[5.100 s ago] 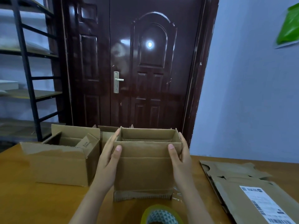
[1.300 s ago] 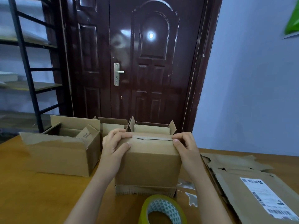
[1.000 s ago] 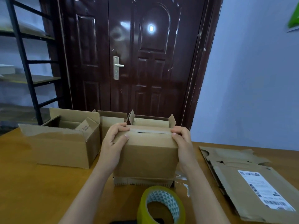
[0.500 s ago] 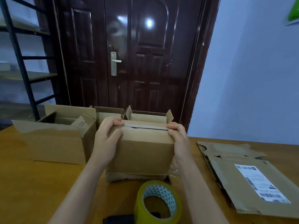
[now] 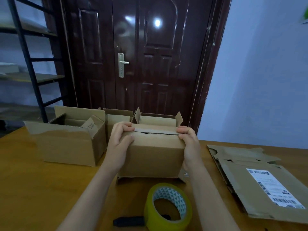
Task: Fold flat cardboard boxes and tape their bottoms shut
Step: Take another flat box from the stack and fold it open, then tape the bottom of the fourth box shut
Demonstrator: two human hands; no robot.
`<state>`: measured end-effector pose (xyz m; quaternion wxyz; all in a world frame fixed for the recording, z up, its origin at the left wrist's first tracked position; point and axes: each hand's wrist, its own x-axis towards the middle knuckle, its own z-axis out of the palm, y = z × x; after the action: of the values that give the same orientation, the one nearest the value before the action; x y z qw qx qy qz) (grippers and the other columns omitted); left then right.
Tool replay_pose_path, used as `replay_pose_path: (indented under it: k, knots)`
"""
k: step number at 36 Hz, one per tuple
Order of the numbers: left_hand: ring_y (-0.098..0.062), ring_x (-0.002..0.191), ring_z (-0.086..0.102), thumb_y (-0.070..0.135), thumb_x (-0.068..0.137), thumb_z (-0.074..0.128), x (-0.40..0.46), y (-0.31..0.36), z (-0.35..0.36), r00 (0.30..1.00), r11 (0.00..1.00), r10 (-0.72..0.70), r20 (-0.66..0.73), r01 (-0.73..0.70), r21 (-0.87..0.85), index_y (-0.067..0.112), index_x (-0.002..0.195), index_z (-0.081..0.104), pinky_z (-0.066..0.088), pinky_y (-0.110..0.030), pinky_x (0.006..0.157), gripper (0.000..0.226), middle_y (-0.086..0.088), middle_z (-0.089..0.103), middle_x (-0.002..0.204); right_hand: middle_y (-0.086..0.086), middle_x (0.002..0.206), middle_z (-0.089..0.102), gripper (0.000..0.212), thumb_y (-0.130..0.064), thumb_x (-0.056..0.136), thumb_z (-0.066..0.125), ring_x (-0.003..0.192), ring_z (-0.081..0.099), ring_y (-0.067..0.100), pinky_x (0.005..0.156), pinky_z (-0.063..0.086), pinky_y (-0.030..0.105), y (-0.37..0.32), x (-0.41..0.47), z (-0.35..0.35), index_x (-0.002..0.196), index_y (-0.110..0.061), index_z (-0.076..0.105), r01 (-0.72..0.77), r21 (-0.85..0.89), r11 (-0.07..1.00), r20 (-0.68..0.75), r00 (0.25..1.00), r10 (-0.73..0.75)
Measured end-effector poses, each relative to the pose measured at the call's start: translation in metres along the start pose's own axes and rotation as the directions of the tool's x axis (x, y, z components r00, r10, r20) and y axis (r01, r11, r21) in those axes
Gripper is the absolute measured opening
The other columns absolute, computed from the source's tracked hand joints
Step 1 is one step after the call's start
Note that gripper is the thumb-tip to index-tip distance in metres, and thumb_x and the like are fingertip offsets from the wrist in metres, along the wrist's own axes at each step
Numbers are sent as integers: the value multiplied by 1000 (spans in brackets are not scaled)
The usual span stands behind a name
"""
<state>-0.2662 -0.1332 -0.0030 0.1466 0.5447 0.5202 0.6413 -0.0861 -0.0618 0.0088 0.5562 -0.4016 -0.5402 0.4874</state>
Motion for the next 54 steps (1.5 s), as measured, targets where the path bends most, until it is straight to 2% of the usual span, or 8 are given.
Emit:
replay_pose_path:
  k: [10, 20, 27, 32, 39, 44, 49, 54]
  knots:
    - [11, 97, 44, 32, 78, 44, -17, -18, 17, 994, 997, -82, 67, 82, -1, 22, 95, 53, 34, -19, 80, 21, 11, 49, 110, 8, 113, 57, 17, -11, 90, 45, 104, 51, 25, 81, 42, 33, 18, 3, -19, 91, -12, 62, -85, -80, 993, -22, 996, 84]
    - [3, 104, 46, 33, 77, 48, -20, -23, 11, 994, 1000, -29, 107, 29, 5, 21, 85, 55, 34, -23, 85, 16, 14, 49, 106, 5, 114, 53, 16, -9, 90, 45, 107, 50, 23, 95, 40, 40, 27, -10, -19, 86, -16, 60, -22, -59, 998, -22, 1000, 21]
    - [-3, 132, 34, 29, 87, 41, -10, -10, -8, 943, 849, 151, 295, -277, 451, 30, 94, 64, 2, -38, 117, 24, 19, 54, 125, 1, 119, 48, 17, -11, 91, 46, 111, 49, 23, 102, 41, 49, 29, -15, -13, 88, -22, 58, -14, -29, 999, 41, 999, 15]
    - [-8, 118, 49, 9, 94, 44, -11, 0, -3, 959, 827, 33, 282, -185, 531, 28, 112, 64, 30, -25, 104, 33, 11, 61, 122, -1, 117, 47, 15, -13, 92, 47, 105, 48, 11, 92, 41, 28, 26, -19, -11, 87, -20, 60, 59, -140, 988, 70, 996, -50]
    - [-14, 118, 50, 18, 97, 41, -10, 11, -6, 944, 789, -57, 325, -157, 594, 31, 114, 64, 41, -33, 93, 32, 11, 59, 127, 1, 103, 48, 10, -12, 94, 50, 95, 48, 13, 78, 35, 18, 13, -19, -20, 94, -8, 59, 426, -649, 630, 221, 899, -379]
    - [-14, 121, 49, 10, 96, 40, -6, 13, -3, 947, 748, -56, 316, -170, 641, 26, 110, 66, 7, -45, 118, 34, 10, 63, 122, -3, 82, 50, 10, -19, 89, 57, 81, 44, 14, 69, 35, 27, -6, -52, -22, 81, -13, 60, 590, -736, 333, 314, 733, -604]
    - [-15, 123, 41, 11, 98, 37, -10, 16, -5, 941, 702, -53, 334, -203, 683, 25, 115, 64, 0, -47, 118, 35, 9, 61, 122, -9, 92, 58, 17, -32, 93, 52, 81, 56, 6, 67, 46, 23, -26, -94, -27, 108, -23, 55, 463, -665, 586, 629, 770, 107]
    - [-20, 118, 43, 12, 99, 37, -11, 21, -3, 934, 674, -62, 352, -221, 705, 24, 117, 63, 19, -40, 114, 34, 3, 60, 123, -1, 123, 52, 82, -45, 81, 67, 108, 54, 16, 86, 50, 29, -13, -112, -28, 145, -30, 19, 503, -771, 392, 637, 599, 485]
